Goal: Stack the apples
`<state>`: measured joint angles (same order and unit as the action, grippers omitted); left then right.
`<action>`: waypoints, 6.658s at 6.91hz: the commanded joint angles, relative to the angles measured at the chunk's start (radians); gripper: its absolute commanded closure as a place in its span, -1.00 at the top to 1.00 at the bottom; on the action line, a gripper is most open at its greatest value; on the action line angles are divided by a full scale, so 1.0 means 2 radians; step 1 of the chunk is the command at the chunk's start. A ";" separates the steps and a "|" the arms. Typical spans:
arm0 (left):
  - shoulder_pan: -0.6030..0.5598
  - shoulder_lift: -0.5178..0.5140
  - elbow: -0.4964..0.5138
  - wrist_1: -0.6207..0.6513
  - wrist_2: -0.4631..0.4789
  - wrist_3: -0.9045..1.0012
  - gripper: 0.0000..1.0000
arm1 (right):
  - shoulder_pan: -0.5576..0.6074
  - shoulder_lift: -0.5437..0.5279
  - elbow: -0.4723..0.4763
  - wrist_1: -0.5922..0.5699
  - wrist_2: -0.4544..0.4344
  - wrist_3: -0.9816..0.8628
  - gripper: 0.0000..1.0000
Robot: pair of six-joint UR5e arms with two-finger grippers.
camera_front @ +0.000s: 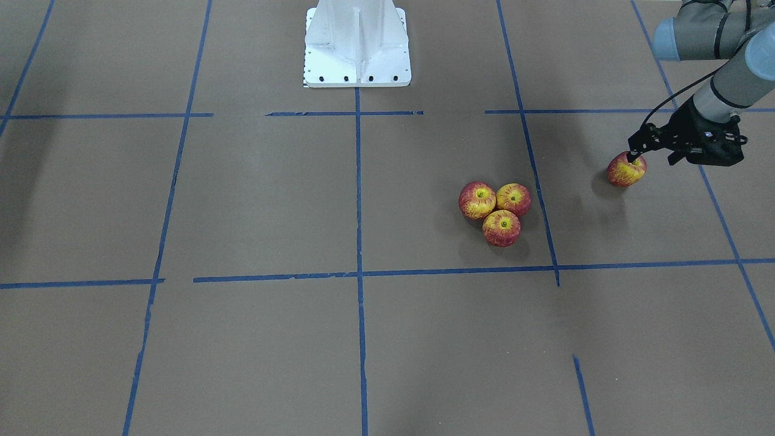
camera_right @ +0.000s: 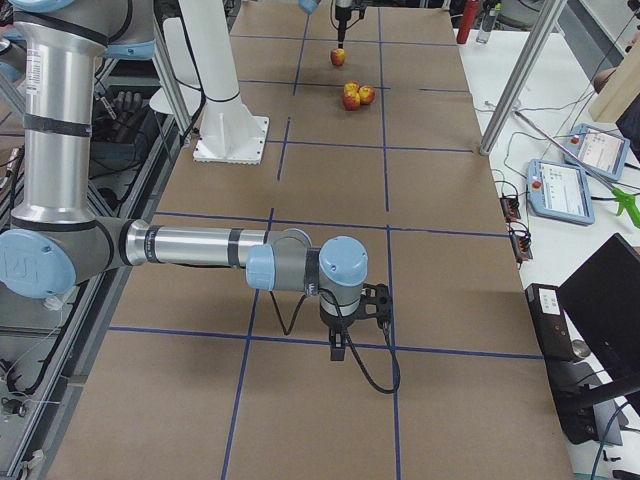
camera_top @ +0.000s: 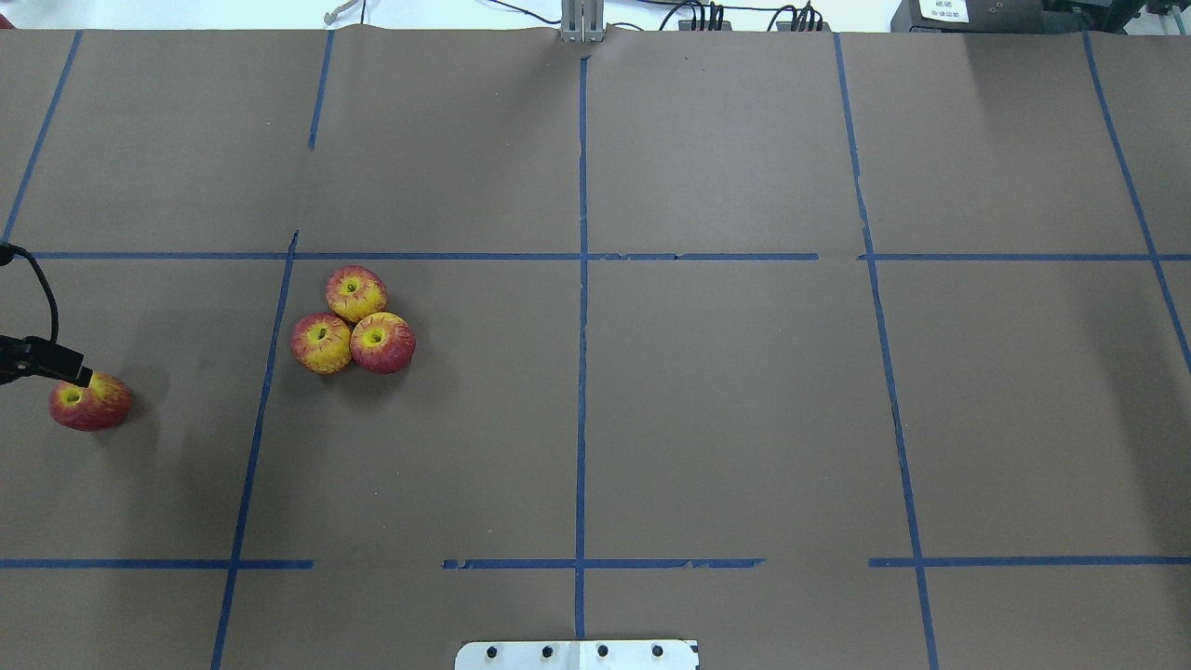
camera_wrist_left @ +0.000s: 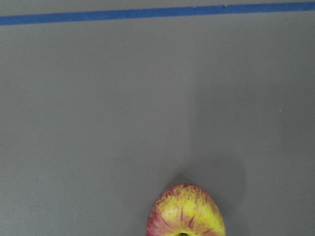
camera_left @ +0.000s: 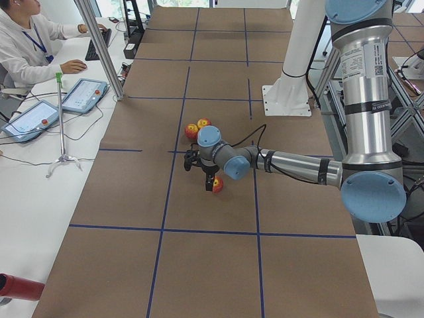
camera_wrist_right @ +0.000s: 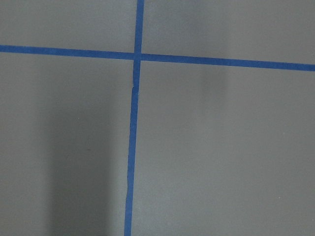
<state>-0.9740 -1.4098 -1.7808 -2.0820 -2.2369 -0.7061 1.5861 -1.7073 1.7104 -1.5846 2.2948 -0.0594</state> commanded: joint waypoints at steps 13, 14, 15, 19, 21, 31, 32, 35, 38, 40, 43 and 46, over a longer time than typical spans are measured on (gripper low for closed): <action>0.041 -0.153 -0.062 0.135 -0.022 -0.099 -1.00 | 0.000 0.000 0.000 0.000 0.000 0.000 1.00; 0.044 -0.194 -0.060 0.171 -0.020 -0.128 -1.00 | 0.000 0.000 0.000 0.000 0.000 0.001 1.00; 0.075 -0.234 -0.033 0.184 -0.018 -0.156 -1.00 | 0.000 0.000 0.000 0.000 0.000 0.000 1.00; 0.102 -0.297 0.030 0.193 0.024 -0.169 -1.00 | 0.000 0.000 0.000 0.000 0.000 0.000 1.00; 0.103 -0.296 0.032 0.193 0.051 -0.167 -1.00 | 0.000 0.000 0.000 0.000 0.000 0.001 1.00; 0.107 -0.296 0.038 0.190 0.061 -0.167 1.00 | 0.000 0.000 0.000 0.000 0.000 0.000 1.00; 0.107 -0.296 0.037 0.190 0.062 -0.166 1.00 | 0.000 0.000 0.000 0.000 0.000 0.000 1.00; 0.072 -0.287 -0.030 0.202 0.062 -0.164 1.00 | 0.000 0.000 0.000 0.000 0.000 0.000 1.00; -0.011 -0.224 -0.119 0.279 0.055 -0.029 1.00 | 0.000 0.000 0.000 0.000 0.000 0.000 1.00; -0.092 -0.133 -0.128 0.275 0.039 0.138 1.00 | 0.000 0.000 0.000 0.000 0.000 0.000 1.00; -0.246 -0.087 -0.031 0.280 -0.008 0.426 1.00 | 0.000 0.000 0.000 0.000 0.000 0.000 1.00; -0.294 -0.059 0.013 0.338 -0.029 0.503 1.00 | 0.000 0.000 0.000 0.000 0.000 0.000 1.00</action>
<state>-1.5464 -1.5701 -1.7761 -1.4340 -2.2671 0.2697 1.5861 -1.7074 1.7104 -1.5846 2.2948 -0.0594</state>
